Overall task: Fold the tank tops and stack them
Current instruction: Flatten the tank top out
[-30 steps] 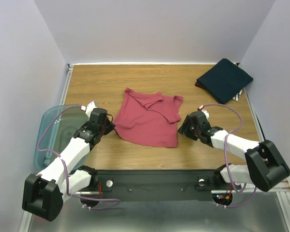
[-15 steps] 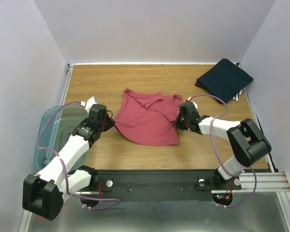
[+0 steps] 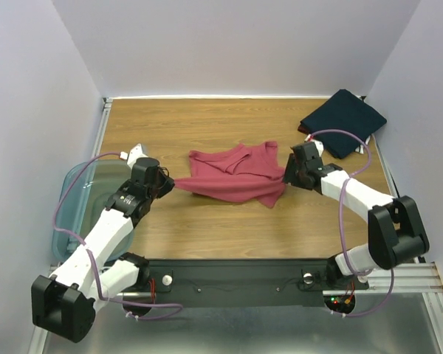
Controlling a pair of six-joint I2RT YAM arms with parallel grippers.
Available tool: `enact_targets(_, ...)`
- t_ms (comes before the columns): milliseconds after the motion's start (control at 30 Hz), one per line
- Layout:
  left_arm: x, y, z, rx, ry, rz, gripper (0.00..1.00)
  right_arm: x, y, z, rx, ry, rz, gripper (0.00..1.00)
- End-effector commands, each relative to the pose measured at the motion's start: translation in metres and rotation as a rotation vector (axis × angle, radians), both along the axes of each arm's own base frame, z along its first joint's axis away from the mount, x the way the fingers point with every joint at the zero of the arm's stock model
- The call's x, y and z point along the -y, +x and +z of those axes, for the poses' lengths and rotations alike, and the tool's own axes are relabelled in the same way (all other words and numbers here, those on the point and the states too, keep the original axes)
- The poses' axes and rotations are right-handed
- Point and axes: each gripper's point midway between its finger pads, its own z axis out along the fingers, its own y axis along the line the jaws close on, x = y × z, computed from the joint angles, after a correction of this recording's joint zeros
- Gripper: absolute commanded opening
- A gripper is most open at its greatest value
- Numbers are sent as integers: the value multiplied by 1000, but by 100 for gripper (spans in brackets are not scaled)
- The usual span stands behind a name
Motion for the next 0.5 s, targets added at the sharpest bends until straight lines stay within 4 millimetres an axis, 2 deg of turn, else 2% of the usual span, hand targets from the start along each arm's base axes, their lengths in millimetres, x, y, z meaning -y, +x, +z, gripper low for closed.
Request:
enact_targets(0,-2,0,-18,-14,-3,10,0,-10,-36,-10,-52,91,54,63)
enact_targets(133,-6,1,-31,-31,18,28,0,-20,-62,-12,-24,190,70,60)
enact_targets(200,-8,3,-35,-39,32,39,0,-27,-75,-17,-21,238,83,55)
enact_targets(300,-7,6,-38,-47,30,41,0,-39,-87,-21,-25,282,101,54)
enact_targets(467,-5,10,-39,-47,29,40,0,-83,-112,-29,-42,327,196,54)
